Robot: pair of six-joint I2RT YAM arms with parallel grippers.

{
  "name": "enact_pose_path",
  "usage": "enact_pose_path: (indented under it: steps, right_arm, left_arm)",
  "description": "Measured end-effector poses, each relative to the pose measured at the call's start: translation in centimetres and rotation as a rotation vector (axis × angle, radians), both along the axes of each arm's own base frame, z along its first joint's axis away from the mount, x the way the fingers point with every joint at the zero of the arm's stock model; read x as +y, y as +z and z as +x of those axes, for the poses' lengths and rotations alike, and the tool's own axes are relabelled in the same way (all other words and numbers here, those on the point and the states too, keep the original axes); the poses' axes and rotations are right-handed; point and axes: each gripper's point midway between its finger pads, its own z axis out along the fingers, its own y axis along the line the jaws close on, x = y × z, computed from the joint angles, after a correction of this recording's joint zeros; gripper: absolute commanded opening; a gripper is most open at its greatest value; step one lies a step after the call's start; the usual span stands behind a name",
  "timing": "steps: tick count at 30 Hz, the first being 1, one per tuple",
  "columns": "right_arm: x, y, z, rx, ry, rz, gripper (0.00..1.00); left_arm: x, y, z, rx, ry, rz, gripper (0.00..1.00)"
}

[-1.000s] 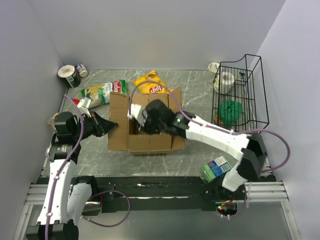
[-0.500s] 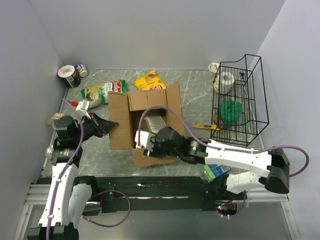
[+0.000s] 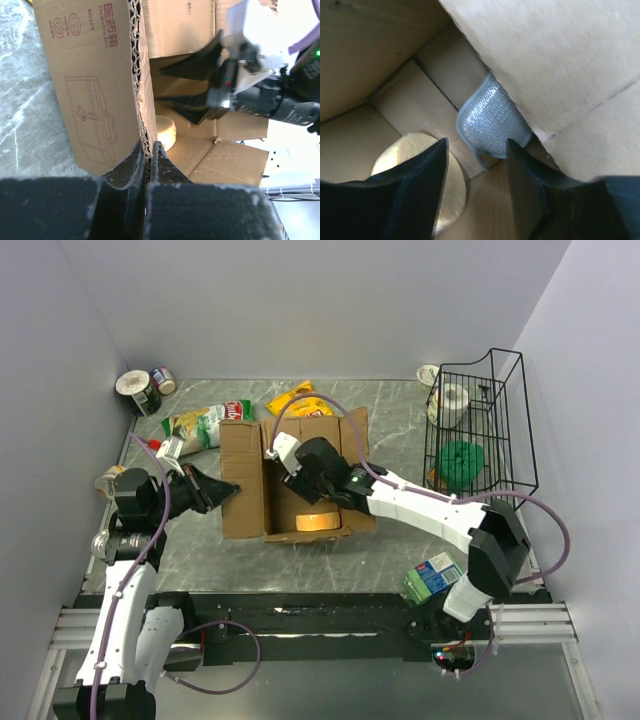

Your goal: Unpack the express box

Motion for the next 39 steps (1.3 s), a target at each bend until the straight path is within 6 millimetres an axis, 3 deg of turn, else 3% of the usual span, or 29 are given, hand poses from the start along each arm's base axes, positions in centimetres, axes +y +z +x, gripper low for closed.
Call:
enact_pose_path:
  steps: [3,7,13,17,21,24,25,26,30,34,36,39]
  right_arm:
    - [0.9,-1.0,0.7,0.020,-0.012,-0.021,0.84]
    - [2.0,-3.9,1.8,0.070,-0.049,-0.049,0.96]
    - [1.1,-9.6,3.6,0.144,-0.116,-0.144,0.94]
    - [0.4,-11.6,5.4,0.154,-0.144,-0.163,0.89]
    - [0.4,-12.5,6.6,0.139,-0.121,-0.185,0.73]
    - [0.4,-13.3,7.3,0.130,-0.076,-0.206,0.37]
    - [0.5,-13.5,7.3,0.128,-0.056,-0.212,0.06]
    - [0.5,-13.5,7.5,0.117,-0.033,-0.224,0.00]
    - [0.0,-12.7,8.6,0.072,0.031,-0.244,0.00]
    - [-0.2,-10.8,7.4,0.050,0.094,-0.201,0.00]
    - [-0.1,-8.5,6.4,0.043,0.131,-0.154,0.00]
    - [0.4,-1.8,4.7,-0.013,0.193,-0.026,0.00]
  left_arm:
    - [0.2,-0.1,0.4,0.012,0.007,-0.007,0.01]
    - [0.5,-0.3,1.1,0.035,0.024,-0.027,0.01]
    - [0.7,-0.8,2.2,0.071,0.026,-0.054,0.01]
    - [0.9,-1.5,2.9,0.100,0.035,-0.057,0.01]
    - [1.1,-2.1,3.5,0.121,0.042,-0.058,0.01]
    - [1.2,-2.4,3.8,0.131,0.051,-0.057,0.01]
    - [1.3,-2.5,4.0,0.134,0.055,-0.056,0.01]
    - [1.3,-2.6,4.0,0.136,0.059,-0.056,0.01]
    - [1.4,-2.7,3.9,0.142,0.060,-0.056,0.01]
    - [1.3,-2.6,3.7,0.144,0.052,-0.058,0.01]
    - [1.1,-2.5,3.4,0.143,0.040,-0.061,0.01]
    - [0.9,-2.3,3.0,0.136,0.031,-0.059,0.01]
